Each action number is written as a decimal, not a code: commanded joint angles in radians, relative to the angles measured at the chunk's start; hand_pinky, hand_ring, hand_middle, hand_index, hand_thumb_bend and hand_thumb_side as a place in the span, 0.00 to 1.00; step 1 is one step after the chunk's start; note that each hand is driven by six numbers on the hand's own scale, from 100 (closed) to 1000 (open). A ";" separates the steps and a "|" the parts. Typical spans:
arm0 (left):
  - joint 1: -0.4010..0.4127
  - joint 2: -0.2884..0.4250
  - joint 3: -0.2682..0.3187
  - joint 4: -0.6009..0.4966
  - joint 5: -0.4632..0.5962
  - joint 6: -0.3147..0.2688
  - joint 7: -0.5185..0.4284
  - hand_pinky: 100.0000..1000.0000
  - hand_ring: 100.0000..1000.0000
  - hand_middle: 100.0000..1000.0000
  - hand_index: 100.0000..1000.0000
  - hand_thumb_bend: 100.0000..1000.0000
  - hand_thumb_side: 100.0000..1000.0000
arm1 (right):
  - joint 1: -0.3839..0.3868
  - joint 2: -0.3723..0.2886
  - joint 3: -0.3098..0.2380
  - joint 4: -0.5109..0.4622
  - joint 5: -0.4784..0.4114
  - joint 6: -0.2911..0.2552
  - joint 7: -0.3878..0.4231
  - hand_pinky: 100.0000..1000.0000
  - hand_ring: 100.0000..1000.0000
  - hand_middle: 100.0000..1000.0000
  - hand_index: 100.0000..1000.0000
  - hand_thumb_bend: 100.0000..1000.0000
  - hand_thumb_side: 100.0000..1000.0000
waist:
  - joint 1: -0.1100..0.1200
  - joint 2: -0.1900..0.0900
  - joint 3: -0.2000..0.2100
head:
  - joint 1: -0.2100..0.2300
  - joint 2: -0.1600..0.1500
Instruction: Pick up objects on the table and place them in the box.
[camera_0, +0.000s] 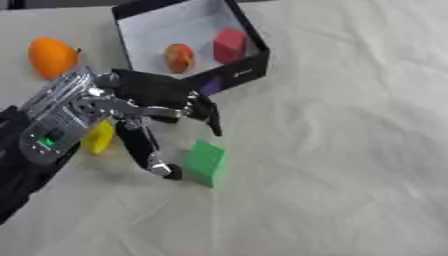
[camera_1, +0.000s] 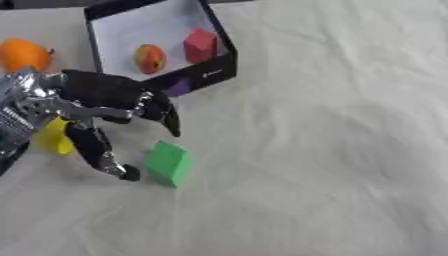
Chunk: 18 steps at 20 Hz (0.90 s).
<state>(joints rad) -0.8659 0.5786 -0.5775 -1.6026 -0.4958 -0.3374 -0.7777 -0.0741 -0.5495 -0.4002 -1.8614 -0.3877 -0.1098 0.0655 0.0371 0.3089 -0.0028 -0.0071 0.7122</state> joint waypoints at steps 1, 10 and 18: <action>-0.024 -0.002 0.007 0.006 -0.036 -0.054 -0.118 0.95 0.83 0.74 0.83 0.45 0.31 | -0.005 -0.016 -0.010 -0.004 0.009 0.003 -0.001 0.81 0.77 0.63 0.89 0.00 0.65 | 0.005 -0.011 0.001 | -0.003 0.002; -0.037 -0.025 -0.018 0.013 -0.090 -0.022 -0.113 0.93 0.82 0.72 0.82 0.51 0.32 | -0.006 -0.013 -0.011 -0.003 0.013 0.008 0.001 0.81 0.77 0.63 0.89 0.00 0.65 | 0.006 -0.008 0.002 | -0.003 0.001; -0.039 -0.056 -0.032 0.067 -0.136 -0.042 -0.092 0.91 0.79 0.67 0.78 0.46 0.23 | -0.007 -0.010 -0.011 -0.002 0.016 0.009 0.003 0.81 0.77 0.62 0.89 0.00 0.65 | 0.006 -0.004 -0.004 | 0.001 0.000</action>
<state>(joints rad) -0.8850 0.5169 -0.6142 -1.5336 -0.6235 -0.3079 -0.8071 -0.0756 -0.5415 -0.4003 -1.8556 -0.3751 -0.1040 0.0695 0.0371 0.3089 -0.0057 -0.0095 0.7152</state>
